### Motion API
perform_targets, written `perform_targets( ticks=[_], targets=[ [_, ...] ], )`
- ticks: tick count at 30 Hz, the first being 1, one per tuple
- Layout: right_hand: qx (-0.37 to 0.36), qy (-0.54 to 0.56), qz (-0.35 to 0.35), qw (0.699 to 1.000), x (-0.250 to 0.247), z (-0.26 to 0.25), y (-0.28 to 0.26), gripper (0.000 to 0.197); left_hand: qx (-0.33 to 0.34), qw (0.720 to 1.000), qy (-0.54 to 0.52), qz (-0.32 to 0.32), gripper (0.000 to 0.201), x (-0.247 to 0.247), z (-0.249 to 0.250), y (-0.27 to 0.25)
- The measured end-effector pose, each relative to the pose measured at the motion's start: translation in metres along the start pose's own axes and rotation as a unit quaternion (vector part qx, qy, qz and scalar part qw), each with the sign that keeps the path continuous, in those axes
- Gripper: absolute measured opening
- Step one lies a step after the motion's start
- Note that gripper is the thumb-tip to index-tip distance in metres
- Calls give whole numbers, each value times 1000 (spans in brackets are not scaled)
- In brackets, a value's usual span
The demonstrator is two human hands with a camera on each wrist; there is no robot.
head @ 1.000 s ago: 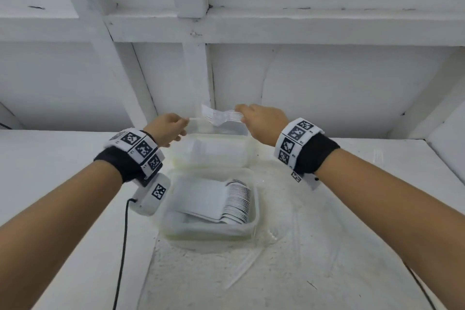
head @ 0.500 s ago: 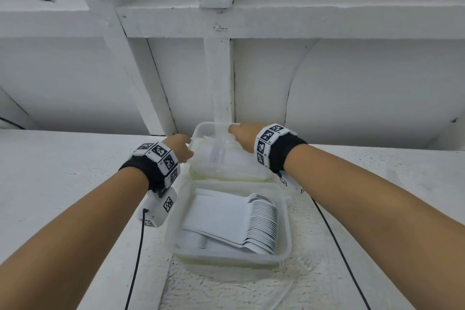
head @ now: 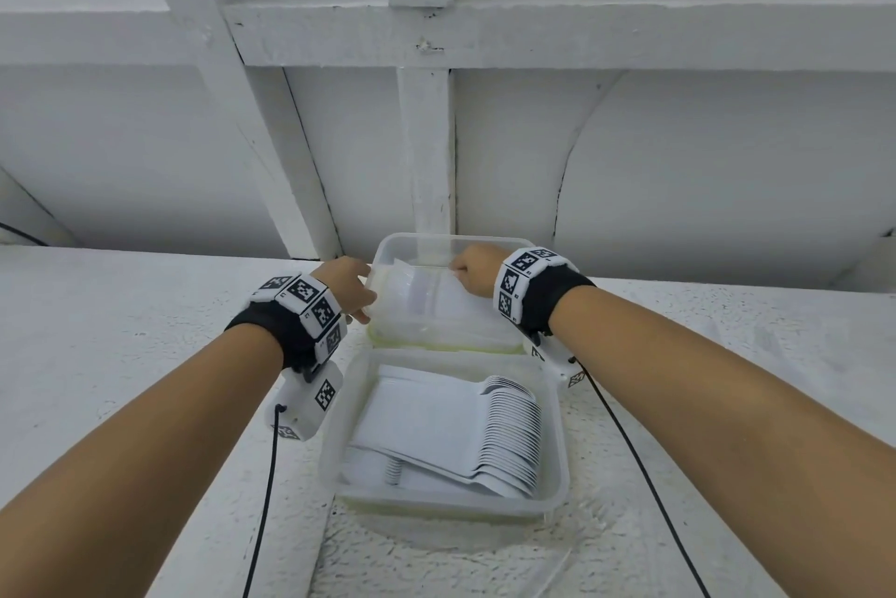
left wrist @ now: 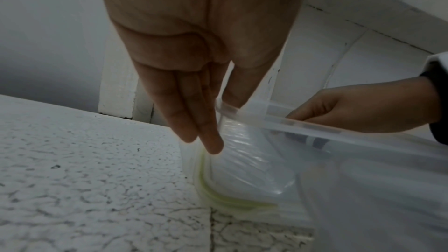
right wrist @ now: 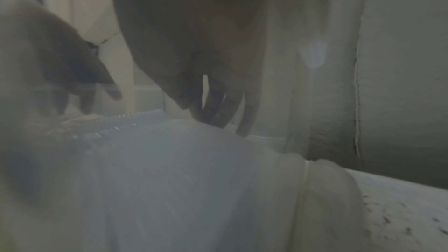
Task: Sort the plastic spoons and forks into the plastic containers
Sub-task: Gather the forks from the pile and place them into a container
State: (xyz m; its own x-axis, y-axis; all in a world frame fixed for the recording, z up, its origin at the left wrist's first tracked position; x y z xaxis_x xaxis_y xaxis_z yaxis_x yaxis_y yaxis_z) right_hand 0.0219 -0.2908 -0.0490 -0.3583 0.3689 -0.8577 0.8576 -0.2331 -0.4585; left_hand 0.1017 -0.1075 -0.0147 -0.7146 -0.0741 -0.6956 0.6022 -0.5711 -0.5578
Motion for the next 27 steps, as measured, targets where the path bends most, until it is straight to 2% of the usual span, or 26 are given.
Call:
perform_targets(
  ticks=[3, 5, 8, 12, 14, 17, 21, 24, 27],
  targets=[
    [1, 35, 12, 999, -2, 3, -3, 24, 2, 1000, -2, 11, 44, 0, 1, 0],
    [4, 42, 6, 999, -3, 4, -6, 33, 3, 1000, -3, 19, 44, 1, 2, -1],
    [5, 45, 5, 999, -5, 4, -14, 36, -3, 1000, 6, 29, 43, 1, 1, -3],
    [-3, 45, 8, 999, -16, 3, -36, 38, -20, 994, 88, 64, 44, -2, 5, -11],
    [-19, 39, 21, 999, -25, 2, -56, 39, -6, 988, 122, 95, 40, -7, 11, -19],
    [-51, 57, 51, 996, -40, 3, -89, 39, 41, 984, 97, 144, 35, -12, 29, -38],
    [-77, 74, 62, 992, -51, 11, -152, 38, 161, 965, 83, 191, 31, 4, 70, -85],
    [-80, 89, 59, 991, -43, 24, -201, 36, 250, 949, 86, 173, 27, 38, 105, -124],
    [-67, 77, 39, 994, -24, 41, -246, 35, 298, 944, 85, 114, 23, 82, 128, -155]
  ],
)
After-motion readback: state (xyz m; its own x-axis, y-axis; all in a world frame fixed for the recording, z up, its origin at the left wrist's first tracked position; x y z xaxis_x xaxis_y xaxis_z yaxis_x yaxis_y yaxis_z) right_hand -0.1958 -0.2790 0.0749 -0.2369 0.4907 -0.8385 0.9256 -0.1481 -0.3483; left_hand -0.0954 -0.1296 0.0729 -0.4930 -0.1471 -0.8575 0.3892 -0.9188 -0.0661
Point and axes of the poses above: each hand's wrist, its own y-axis towards the middle knuckle, its own x-axis out of the palm, z = x × y, the point moved 1 cm from there along y, towards the middle knuckle, and after that the axes turned 10 degrees about -z, right-handed, at the moved point
